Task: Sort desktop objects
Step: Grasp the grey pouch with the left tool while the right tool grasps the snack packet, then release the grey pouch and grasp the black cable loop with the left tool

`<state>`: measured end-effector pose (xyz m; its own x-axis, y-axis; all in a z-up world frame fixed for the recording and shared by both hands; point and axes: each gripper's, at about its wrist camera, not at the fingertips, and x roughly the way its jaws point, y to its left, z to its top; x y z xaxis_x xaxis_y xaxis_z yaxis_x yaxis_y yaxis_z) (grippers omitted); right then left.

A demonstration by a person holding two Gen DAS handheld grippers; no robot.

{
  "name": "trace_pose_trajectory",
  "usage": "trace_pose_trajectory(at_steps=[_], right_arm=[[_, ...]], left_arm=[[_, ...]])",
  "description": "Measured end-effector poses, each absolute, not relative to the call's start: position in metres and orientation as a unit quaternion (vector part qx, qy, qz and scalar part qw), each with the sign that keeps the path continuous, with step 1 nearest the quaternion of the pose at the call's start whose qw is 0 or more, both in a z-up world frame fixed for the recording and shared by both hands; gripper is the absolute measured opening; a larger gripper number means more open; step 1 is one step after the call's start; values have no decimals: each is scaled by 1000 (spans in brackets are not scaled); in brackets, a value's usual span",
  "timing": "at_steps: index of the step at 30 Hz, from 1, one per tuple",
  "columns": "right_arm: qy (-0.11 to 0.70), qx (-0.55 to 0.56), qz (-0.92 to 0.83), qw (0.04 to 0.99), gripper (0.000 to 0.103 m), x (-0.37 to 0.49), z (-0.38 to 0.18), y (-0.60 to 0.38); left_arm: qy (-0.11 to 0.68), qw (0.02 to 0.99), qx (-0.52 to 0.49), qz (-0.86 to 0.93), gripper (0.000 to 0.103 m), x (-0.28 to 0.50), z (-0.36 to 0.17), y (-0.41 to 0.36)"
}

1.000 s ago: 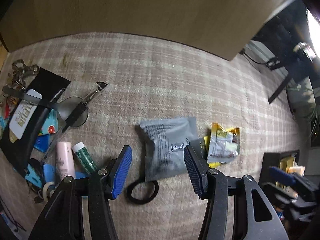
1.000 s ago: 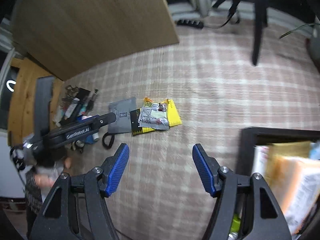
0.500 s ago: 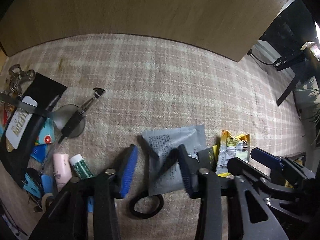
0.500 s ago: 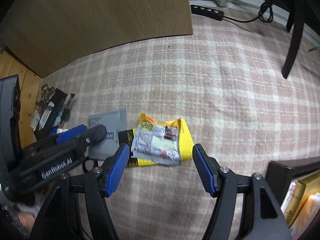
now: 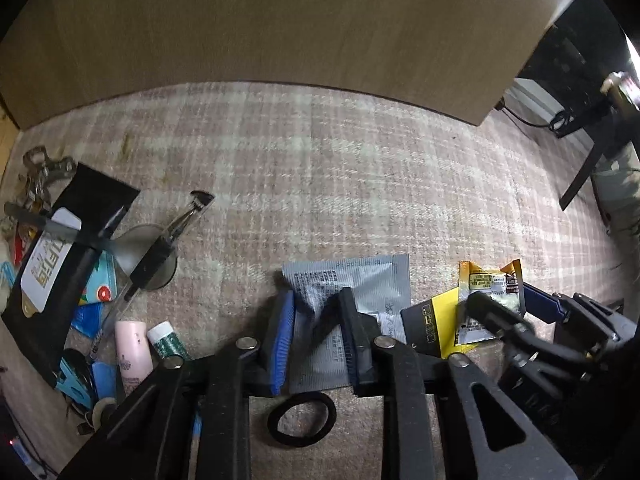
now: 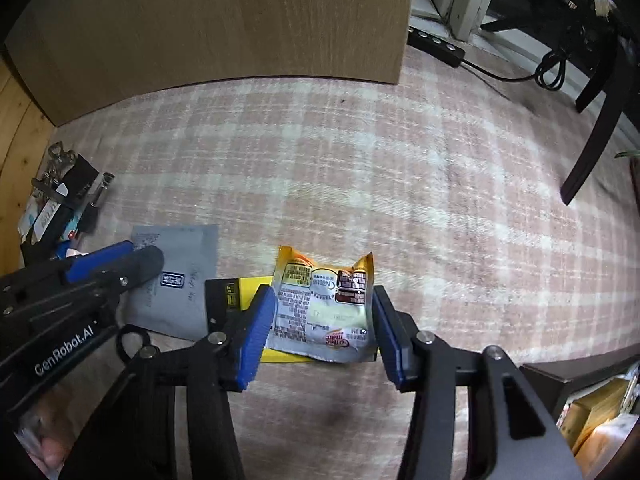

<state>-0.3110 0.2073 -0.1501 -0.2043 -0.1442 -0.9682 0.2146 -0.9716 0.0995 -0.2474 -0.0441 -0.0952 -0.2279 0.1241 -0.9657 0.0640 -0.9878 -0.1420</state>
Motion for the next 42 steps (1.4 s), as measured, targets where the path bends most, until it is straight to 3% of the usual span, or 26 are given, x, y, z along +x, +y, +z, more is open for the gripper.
trace_pose_trajectory(at_steps=[2, 4, 6, 16, 17, 19, 21, 27, 32, 36, 39, 42], right_arm=[[21, 621, -775, 114, 31, -312, -149, 214], [-3, 622, -774, 120, 25, -313, -147, 222], [-19, 621, -774, 124, 19, -314, -143, 230], [-90, 600, -780, 152, 9, -315, -117, 285], [-96, 597, -782, 151, 9, -315, -114, 291], [-103, 593, -784, 149, 9, -310, -104, 302], [-103, 592, -785, 150, 9, -308, -99, 312], [-95, 594, -783, 155, 9, -292, -89, 306], [-97, 594, -784, 152, 9, -292, -91, 304], [-100, 589, -789, 146, 9, -294, -85, 312], [-101, 585, -792, 145, 9, -292, -81, 319], [-108, 583, -792, 147, 9, -292, -82, 318]], left_arm=[[-76, 18, -619, 782, 14, -247, -94, -45], [-94, 19, -617, 781, 3, -249, -91, -51], [-109, 24, -618, 778, 0, -249, -87, -57], [-142, 27, -605, 783, 1, -242, -70, -86], [-148, 27, -612, 776, 6, -243, -72, -86], [-156, 45, -627, 762, 33, -244, -78, -80], [-130, 45, -625, 769, 51, -250, -80, -73], [-74, 27, -639, 765, 68, -265, -92, -31], [7, -1, -620, 785, 61, -267, -99, -3], [-16, -5, -615, 788, 29, -264, -94, -24], [-40, -3, -622, 782, 22, -263, -92, -46], [-52, -3, -619, 784, 5, -260, -88, -56]])
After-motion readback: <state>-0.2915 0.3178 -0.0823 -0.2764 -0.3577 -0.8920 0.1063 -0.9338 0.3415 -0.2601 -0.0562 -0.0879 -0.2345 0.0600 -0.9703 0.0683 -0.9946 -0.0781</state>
